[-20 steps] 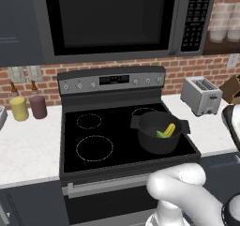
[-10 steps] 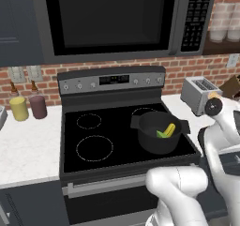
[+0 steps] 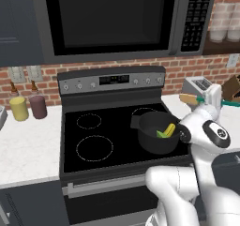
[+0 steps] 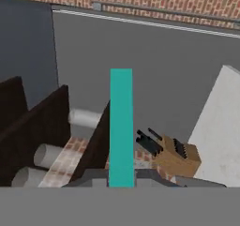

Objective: Put the lemon wedge and cucumber in the pot. Retrieve the spatula and lightly stir the vegetables in the pot.

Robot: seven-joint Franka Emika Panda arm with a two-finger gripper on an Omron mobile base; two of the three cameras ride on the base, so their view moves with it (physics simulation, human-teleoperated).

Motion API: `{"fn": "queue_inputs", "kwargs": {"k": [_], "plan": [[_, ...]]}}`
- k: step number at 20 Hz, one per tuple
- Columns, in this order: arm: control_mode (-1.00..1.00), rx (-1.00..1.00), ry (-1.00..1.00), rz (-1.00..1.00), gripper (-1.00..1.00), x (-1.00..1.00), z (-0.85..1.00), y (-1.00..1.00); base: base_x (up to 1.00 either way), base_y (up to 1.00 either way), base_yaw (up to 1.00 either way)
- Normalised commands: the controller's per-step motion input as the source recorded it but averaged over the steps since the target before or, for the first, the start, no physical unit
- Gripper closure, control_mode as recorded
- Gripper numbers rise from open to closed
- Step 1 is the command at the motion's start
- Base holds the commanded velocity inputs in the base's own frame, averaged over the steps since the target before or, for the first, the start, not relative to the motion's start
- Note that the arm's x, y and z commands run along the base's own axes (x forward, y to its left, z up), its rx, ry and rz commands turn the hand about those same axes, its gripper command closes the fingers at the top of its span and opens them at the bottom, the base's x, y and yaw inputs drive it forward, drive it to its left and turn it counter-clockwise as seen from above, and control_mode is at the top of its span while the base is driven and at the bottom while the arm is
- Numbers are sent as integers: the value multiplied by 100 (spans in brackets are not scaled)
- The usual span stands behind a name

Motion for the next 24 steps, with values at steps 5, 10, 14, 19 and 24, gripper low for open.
{"fn": "queue_inputs", "kwargs": {"k": [5,10,14,19,24], "plan": [[-100,-49,74,25,100,3,59,40,0,0,0],[-100,-36,82,8,100,17,60,30,0,0,0],[-100,-26,81,0,100,9,68,13,0,0,0],[-100,-22,75,0,100,9,85,4,0,0,0],[-100,-27,65,0,100,16,99,9,0,0,0]]}}
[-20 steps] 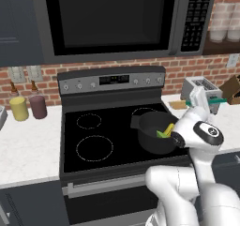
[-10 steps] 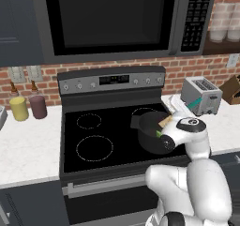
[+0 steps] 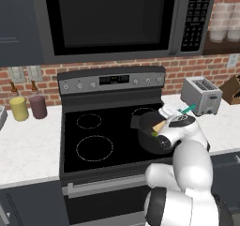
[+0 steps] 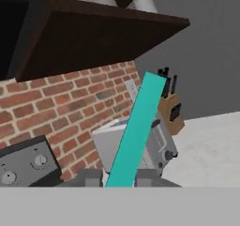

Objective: Put the lemon wedge and cucumber in the pot. Retrieve the spatula and lightly stir the vegetables in the pot.

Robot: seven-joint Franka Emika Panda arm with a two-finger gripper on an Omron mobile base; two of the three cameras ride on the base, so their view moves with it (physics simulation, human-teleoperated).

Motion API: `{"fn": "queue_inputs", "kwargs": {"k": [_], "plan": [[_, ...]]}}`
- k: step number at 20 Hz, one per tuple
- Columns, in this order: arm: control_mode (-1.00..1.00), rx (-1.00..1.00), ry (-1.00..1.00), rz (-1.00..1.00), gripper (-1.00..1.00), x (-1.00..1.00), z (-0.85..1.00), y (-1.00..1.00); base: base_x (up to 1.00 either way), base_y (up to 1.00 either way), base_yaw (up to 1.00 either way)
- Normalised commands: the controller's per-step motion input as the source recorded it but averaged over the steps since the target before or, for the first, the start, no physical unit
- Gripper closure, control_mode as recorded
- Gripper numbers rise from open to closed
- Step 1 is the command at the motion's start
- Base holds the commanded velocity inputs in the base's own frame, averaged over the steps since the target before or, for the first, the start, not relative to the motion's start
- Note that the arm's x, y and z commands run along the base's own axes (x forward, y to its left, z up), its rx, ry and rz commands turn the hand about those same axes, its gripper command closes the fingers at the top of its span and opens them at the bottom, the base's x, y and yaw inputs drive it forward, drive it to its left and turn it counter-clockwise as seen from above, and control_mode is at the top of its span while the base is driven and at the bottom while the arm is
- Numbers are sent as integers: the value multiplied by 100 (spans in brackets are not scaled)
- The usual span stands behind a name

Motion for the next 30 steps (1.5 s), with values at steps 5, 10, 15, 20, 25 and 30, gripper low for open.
{"fn": "queue_inputs", "kwargs": {"k": [5,10,15,20,25,30], "plan": [[-100,-29,53,0,100,20,100,1,0,0,0],[-100,-32,45,0,100,2,100,1,0,0,0],[-100,-40,37,0,100,-29,100,26,0,0,0],[-100,-42,36,0,100,-5,99,71,0,0,0],[-100,-27,24,0,100,10,71,54,0,0,0],[-100,-8,15,1,100,23,26,5,0,0,0]]}}
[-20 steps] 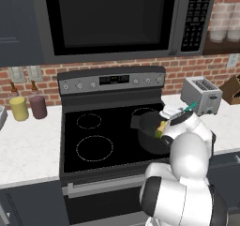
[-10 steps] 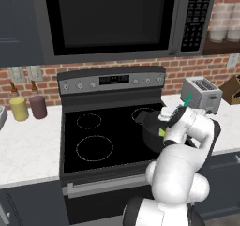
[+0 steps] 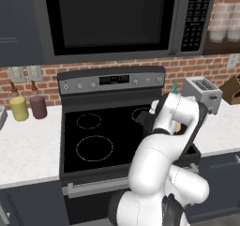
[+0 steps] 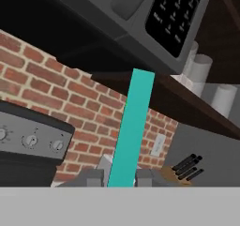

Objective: Put the lemon wedge and cucumber in the pot. Retrieve the spatula and lightly stir the vegetables in the pot.

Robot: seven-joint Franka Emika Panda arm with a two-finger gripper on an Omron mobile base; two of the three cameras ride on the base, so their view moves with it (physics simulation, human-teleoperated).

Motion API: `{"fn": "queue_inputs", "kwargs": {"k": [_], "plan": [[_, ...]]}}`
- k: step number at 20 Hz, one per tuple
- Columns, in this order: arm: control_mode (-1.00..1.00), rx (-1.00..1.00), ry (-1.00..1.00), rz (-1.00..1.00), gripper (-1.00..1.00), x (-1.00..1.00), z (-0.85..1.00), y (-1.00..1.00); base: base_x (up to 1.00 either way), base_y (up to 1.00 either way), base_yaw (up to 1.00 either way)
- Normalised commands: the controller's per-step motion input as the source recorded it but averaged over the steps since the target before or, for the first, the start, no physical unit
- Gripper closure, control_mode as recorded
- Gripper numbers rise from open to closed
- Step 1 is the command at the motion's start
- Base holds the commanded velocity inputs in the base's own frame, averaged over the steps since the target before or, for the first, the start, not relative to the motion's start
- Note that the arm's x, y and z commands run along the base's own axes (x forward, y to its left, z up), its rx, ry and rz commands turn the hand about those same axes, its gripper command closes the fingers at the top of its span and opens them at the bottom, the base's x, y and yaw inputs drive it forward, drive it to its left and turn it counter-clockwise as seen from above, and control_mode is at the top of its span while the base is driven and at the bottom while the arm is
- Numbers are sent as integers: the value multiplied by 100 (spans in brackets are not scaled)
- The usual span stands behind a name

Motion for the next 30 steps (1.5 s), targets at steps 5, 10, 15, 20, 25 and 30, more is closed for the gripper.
{"fn": "queue_inputs", "kwargs": {"k": [5,10,15,20,25,30], "plan": [[-100,0,2,5,100,12,0,0,0,0,0],[-100,0,0,6,100,13,-9,0,0,0,0],[-100,0,-4,5,100,0,-5,-5,0,0,0],[-100,0,-12,2,100,-16,7,-2,0,0,0],[-100,0,-6,0,100,-29,5,-4,0,0,0],[-100,0,0,0,100,-28,0,-2,0,0,0]]}}
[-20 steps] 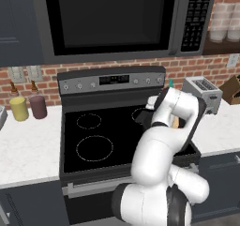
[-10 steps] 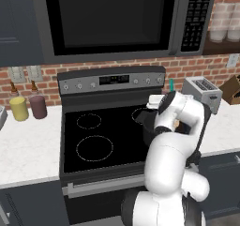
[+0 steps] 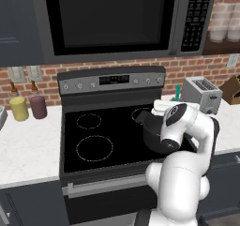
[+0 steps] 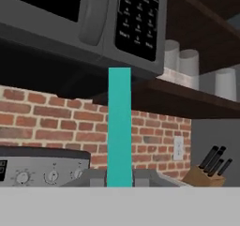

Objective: Put the lemon wedge and cucumber in the pot. Retrieve the spatula and lightly stir the vegetables in the pot.

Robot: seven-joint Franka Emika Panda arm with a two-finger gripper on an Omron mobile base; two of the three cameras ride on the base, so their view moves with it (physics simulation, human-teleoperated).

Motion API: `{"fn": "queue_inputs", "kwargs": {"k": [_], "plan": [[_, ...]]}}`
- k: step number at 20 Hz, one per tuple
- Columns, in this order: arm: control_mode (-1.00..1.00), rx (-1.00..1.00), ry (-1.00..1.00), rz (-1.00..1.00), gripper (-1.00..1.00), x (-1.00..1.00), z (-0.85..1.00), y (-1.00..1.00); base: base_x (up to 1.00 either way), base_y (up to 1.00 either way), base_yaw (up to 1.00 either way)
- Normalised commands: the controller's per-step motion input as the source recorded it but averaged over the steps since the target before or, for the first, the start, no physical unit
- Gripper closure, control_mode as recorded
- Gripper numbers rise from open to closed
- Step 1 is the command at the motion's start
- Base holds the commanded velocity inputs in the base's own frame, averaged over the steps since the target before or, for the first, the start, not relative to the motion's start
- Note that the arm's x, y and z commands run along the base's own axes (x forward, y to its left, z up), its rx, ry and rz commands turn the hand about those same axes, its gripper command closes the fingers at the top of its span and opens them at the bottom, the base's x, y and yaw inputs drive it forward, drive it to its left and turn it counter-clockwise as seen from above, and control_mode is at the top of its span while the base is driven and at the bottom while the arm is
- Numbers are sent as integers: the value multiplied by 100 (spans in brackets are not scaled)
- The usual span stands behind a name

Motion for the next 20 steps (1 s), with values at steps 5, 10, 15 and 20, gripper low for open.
{"fn": "queue_inputs", "kwargs": {"k": [5,10,15,20], "plan": [[-100,0,0,-1,100,-1,0,-1,0,0,0],[-100,0,1,-2,100,0,0,-14,0,0,0],[-100,0,1,-2,100,-1,-11,-25,0,0,0],[-100,0,10,-1,100,10,-53,-3,0,0,0]]}}
